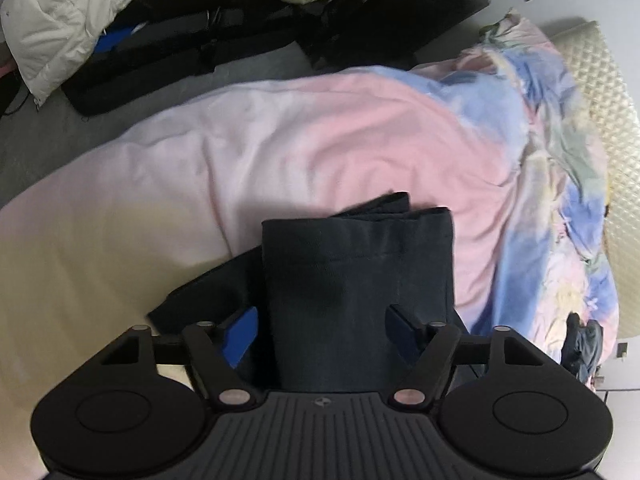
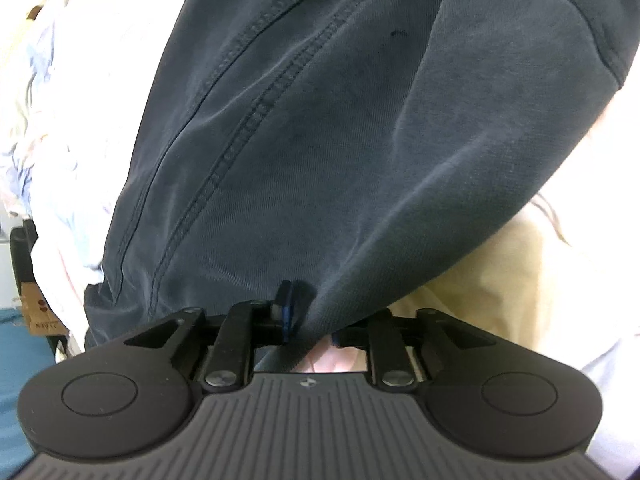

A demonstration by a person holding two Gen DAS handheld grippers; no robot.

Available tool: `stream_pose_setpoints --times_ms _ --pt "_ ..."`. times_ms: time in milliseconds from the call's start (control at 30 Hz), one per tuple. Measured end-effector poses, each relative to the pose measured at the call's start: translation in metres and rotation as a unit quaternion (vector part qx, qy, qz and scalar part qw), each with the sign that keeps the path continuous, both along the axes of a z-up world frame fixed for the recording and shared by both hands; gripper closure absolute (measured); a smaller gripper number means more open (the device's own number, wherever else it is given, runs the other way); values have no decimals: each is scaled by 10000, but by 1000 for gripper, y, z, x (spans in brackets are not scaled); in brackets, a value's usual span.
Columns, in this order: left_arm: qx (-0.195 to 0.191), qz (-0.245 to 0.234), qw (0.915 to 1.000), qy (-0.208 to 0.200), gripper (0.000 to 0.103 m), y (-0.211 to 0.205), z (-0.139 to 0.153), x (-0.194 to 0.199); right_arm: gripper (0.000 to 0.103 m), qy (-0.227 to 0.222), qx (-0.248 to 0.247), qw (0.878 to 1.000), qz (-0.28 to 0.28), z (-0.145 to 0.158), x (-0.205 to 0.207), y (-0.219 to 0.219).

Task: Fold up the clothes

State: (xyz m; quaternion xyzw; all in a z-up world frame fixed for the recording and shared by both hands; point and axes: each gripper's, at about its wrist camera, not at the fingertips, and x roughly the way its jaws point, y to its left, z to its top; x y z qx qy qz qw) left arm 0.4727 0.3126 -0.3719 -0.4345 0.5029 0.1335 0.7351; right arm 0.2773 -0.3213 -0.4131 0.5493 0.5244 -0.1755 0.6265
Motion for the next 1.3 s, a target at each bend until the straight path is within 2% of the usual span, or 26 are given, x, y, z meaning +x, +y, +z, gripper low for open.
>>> stream_pose_setpoints --times_ms 67,100,133,200,233,300,367,400,500,667,800,1033,1167,1300 --pt "-30 -23 10000 72 37 -1 -7 9 77 42 73 9999 -72 -5 2 1" --pt "7 -49 9999 145 43 -2 -9 12 76 64 97 9999 -104 -7 2 1" --pt "53 -77 9997 224 55 -4 -11 16 74 140 94 9998 -139 -9 1 1" --pt "141 -116 9993 339 73 -6 -11 20 61 295 86 9993 -210 -14 -1 1" --pt "182 -125 9991 369 90 -7 -10 20 62 322 105 9990 -275 -17 -1 1" --pt "157 -166 9995 229 99 -8 1 17 63 366 128 9985 -392 -21 -1 1" --pt "228 -226 9995 75 101 -10 18 13 65 374 -72 9988 -323 -16 3 5" --pt "252 -252 9994 -33 101 -11 28 9 74 378 -173 9987 -288 -14 5 7" --pt "290 -254 9986 -367 101 -12 63 -7 92 213 -541 9982 -118 2 9 11" --pt "349 -206 9958 -817 101 -10 117 -50 96 -324 -604 9976 -98 33 -1 3" --pt "284 -91 9944 -1017 101 -3 146 -99 96 -732 -654 9951 -73 65 -22 -8" --pt "97 280 9931 -1137 101 19 166 -189 96 -991 -649 9925 287 106 -65 -32" --pt "-19 574 9931 -1022 101 36 160 -239 97 -1014 -656 9912 541 126 -92 -39" --pt "-119 826 9926 -877 101 48 148 -285 97 -917 -701 9904 762 125 -105 -37"
